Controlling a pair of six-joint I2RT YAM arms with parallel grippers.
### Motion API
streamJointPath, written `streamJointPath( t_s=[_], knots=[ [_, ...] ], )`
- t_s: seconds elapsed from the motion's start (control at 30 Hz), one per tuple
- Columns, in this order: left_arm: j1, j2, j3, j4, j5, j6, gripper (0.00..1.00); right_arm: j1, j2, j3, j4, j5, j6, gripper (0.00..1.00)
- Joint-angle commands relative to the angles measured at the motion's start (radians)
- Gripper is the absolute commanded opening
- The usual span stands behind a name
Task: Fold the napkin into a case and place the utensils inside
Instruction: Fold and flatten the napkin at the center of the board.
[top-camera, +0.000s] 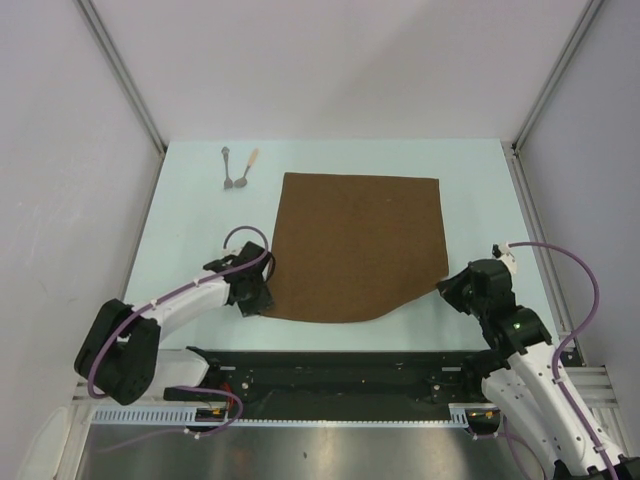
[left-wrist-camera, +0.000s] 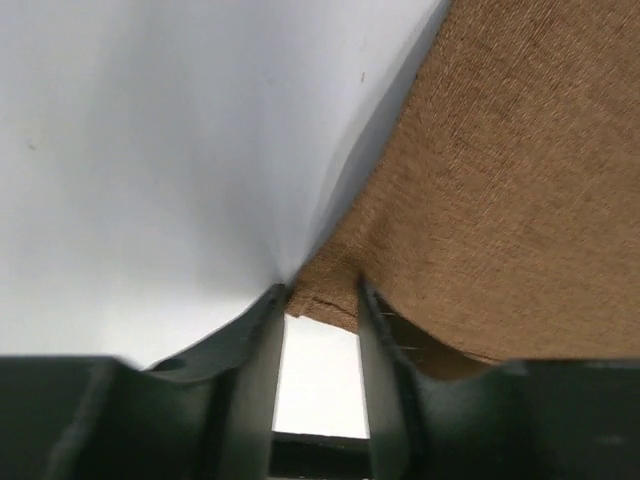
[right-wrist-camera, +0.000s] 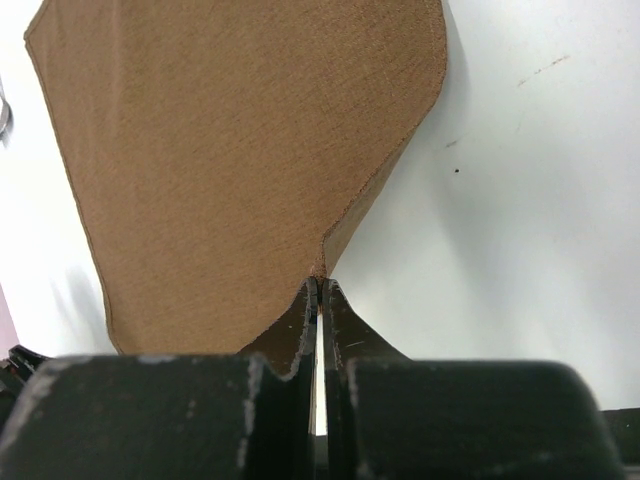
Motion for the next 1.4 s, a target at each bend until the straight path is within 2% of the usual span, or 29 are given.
streamJointPath(
  t_s=[0.0, 0.03, 0.07, 0.17, 0.3, 0.4, 0.5, 0.77, 0.93, 1.07, 1.37],
  knots=[
    [-0.009, 0.073, -0.058, 0.04, 0.028, -0.046, 0.31, -0.003, -0.025, 0.004, 0.011, 0.006, 0.005, 0.0],
    [-0.007, 0.076, -0.064, 0.049, 0.04, -0.049, 0.27, -0.003, -0.028, 0.004, 0.01, 0.006, 0.005, 0.0],
    [-0.007, 0.079, -0.079, 0.057, 0.06, -0.051, 0.19, -0.003, -0.028, 0.004, 0.005, 0.003, 0.007, 0.0],
    [-0.001, 0.083, -0.094, 0.069, 0.065, -0.048, 0.07, -0.005, -0.028, 0.006, 0.007, 0.0, 0.005, 0.0],
    [0.008, 0.008, -0.076, 0.066, 0.022, -0.004, 0.0, -0.005, -0.027, 0.003, 0.008, 0.004, -0.002, 0.0],
    [0.01, -0.094, -0.035, 0.051, -0.025, 0.059, 0.0, -0.008, -0.031, 0.016, 0.002, 0.024, -0.016, 0.0],
    [0.01, -0.193, -0.004, 0.071, -0.016, 0.116, 0.0, -0.016, -0.025, 0.038, 0.0, 0.032, -0.03, 0.0],
    [0.01, -0.397, 0.105, 0.181, -0.019, 0.225, 0.0, -0.04, -0.005, 0.119, 0.002, 0.06, -0.09, 0.0],
    [0.011, -0.413, 0.157, 0.246, 0.013, 0.262, 0.0, -0.046, 0.013, 0.179, 0.008, 0.083, -0.137, 0.0],
    [0.011, -0.402, 0.156, 0.267, 0.053, 0.228, 0.0, -0.046, 0.016, 0.208, 0.008, 0.09, -0.153, 0.0],
    [0.013, -0.448, 0.091, 0.296, 0.079, 0.234, 0.0, -0.048, 0.012, 0.196, 0.007, 0.08, -0.16, 0.0]
  ],
)
